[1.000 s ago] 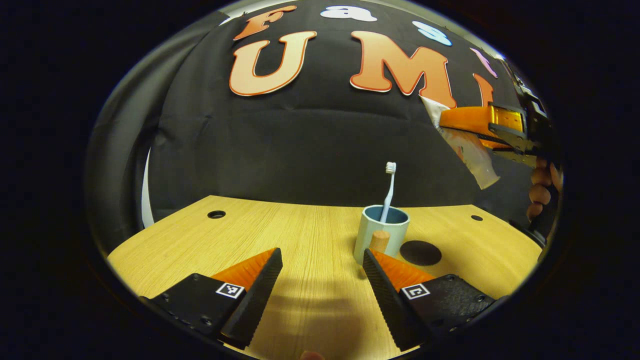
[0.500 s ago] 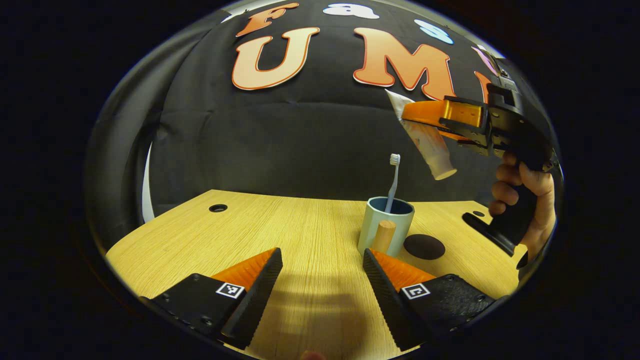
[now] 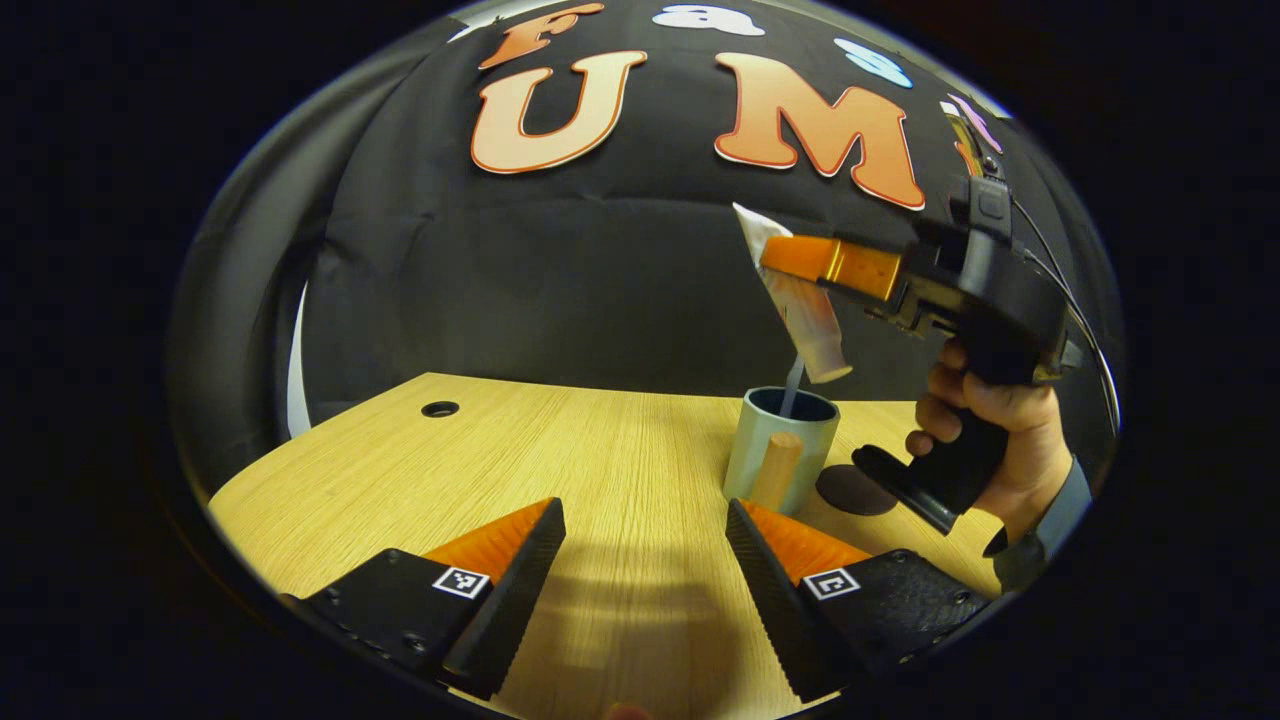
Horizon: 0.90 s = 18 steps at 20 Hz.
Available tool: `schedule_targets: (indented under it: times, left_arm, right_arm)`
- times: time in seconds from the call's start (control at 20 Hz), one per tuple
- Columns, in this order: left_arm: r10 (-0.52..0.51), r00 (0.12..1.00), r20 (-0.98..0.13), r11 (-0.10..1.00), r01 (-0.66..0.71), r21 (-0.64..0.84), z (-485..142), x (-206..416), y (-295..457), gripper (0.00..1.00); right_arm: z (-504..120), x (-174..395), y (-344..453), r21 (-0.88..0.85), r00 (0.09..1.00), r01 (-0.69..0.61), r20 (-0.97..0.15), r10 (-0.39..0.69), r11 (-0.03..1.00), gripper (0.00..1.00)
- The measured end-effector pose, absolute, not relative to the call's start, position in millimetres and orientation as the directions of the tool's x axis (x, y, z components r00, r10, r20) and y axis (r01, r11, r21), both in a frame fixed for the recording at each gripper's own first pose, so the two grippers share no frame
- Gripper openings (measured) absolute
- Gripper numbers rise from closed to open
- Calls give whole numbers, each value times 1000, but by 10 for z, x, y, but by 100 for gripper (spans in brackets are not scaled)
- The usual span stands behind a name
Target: Put the toothbrush and toothpaste on the desktop into the cup, then pick up the cup and place it on the coaster on the desktop.
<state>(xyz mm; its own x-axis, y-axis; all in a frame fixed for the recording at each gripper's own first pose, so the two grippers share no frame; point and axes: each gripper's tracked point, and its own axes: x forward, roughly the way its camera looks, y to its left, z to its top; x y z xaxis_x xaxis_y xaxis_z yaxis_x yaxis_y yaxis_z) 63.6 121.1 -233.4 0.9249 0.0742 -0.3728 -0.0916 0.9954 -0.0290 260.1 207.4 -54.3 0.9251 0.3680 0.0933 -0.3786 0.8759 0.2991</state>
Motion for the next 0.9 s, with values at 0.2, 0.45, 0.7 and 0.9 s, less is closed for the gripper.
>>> schedule_targets:
  times: [0.2, 0.45, 0.7, 0.9]
  left_arm:
    - [67, 911, -408, 996, -88, -31, -2469, 627, 1163, 98]
    - [81, 913, -399, 995, -99, -23, -2435, 619, 1210, 98]
    - [74, 913, -401, 995, -95, -35, -2415, 624, 1179, 98]
    - [72, 918, -389, 995, -95, -41, -2365, 623, 1175, 98]
  right_arm:
    - [-739, 2640, 2139, 274, 924, -379, 66, 376, 884, 10]
    - [-923, 2646, 2082, 253, 930, -357, 2, 368, 899, 10]
    - [-914, 2528, 1968, 250, 935, -338, -22, 354, 908, 13]
    - [-859, 2323, 1894, 228, 931, -343, -45, 361, 911, 15]
